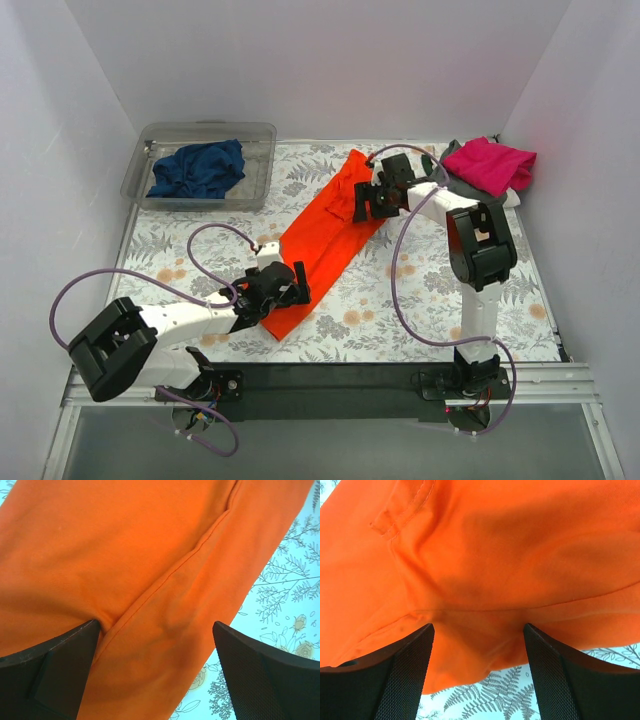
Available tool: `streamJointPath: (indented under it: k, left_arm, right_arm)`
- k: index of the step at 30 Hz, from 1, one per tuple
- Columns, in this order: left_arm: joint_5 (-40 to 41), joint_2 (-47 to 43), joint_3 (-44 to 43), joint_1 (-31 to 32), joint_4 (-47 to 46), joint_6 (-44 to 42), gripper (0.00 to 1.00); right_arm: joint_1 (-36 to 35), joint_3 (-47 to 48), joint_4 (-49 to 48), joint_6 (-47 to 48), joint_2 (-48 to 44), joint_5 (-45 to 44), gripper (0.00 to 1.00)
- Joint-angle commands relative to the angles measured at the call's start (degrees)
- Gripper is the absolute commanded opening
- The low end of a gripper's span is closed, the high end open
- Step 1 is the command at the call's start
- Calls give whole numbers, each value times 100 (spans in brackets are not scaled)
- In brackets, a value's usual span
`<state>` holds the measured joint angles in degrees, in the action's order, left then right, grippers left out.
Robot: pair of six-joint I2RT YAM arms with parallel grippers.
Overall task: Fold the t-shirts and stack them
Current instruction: Fold the tshirt
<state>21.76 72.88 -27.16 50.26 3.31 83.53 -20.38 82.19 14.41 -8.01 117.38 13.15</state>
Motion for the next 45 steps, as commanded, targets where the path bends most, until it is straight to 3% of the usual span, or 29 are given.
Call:
streamJointPath:
  k: [1,5,19,33,41,45]
  left_arm:
    - [-698,226,254,-16,-93,-73,88]
    - [-1497,428,386,54,-296,-135,86]
    - [-2500,-64,562,642,-208,673,85]
    - [-2607,1114,-88,1267,-1245,885,85]
    - [-2247,842,-167,1276,-991,876,85]
    - [-1510,614,-596,1267,-657,202,87]
  right_arm:
    - [-10,411,-185,-43,170,-93,66]
    - [-1,753,-115,-25,504,-128,66]
    - [-10,2537,448,168,1690,-76,66]
    - [87,3241,527,300,2201,126,67]
    - [166,3540,527,370,2263,294,68]
    - [166,3453,492,432,1817,733,68]
